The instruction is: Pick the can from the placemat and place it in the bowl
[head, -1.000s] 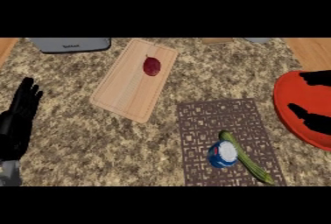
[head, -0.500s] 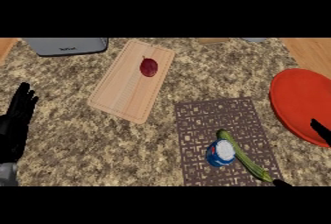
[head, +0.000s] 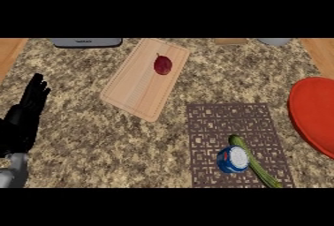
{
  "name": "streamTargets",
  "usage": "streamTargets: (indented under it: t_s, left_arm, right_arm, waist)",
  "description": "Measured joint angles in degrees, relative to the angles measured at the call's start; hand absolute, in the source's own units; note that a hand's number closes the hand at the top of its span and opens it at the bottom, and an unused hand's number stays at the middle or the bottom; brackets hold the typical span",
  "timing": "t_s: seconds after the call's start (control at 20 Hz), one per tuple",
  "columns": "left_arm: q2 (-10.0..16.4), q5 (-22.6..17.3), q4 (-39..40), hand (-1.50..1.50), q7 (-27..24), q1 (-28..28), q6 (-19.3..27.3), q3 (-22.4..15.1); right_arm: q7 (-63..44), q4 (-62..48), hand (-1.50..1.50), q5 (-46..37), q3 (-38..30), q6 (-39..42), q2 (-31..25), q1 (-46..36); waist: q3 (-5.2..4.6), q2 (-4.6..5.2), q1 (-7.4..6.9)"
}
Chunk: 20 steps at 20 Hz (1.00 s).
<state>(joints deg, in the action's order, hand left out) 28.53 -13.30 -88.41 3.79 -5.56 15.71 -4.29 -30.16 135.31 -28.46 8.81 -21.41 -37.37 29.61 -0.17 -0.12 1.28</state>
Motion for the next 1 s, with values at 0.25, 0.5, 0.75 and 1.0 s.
streamTargets:
  t_s: [0.25,0.5,0.75,1.0]
  left_arm:
    - [-1.0,0.6,0.7,0.0,-0.3,-1.1,-0.9,-0.4]
    - [-2.0,1.7,1.2,0.0,0.2,-2.7,-0.8,-1.2]
    - [-2.6,2.5,1.4,0.0,1.2,-3.8,-0.9,-1.0]
    - [-3.1,3.1,1.8,0.0,0.4,-2.9,-1.6,-0.6]
  right_arm:
    - [-11.5,-0.1,-1.5,0.4,0.1,10.2,-5.8,-8.0]
    - [-22.7,-1.4,-1.5,3.5,3.2,21.6,-8.6,-17.9]
    - [-27.8,-5.4,-1.5,12.3,5.8,28.7,-7.0,-27.2]
    - [-28.9,-12.0,-1.5,16.6,10.2,32.3,-4.5,-33.2]
  waist:
    - [-0.03,0.24,-1.41]
    - [-0.03,0.44,-2.44]
    - [0.05,0.44,-2.64]
    - [0.08,0.39,-2.59]
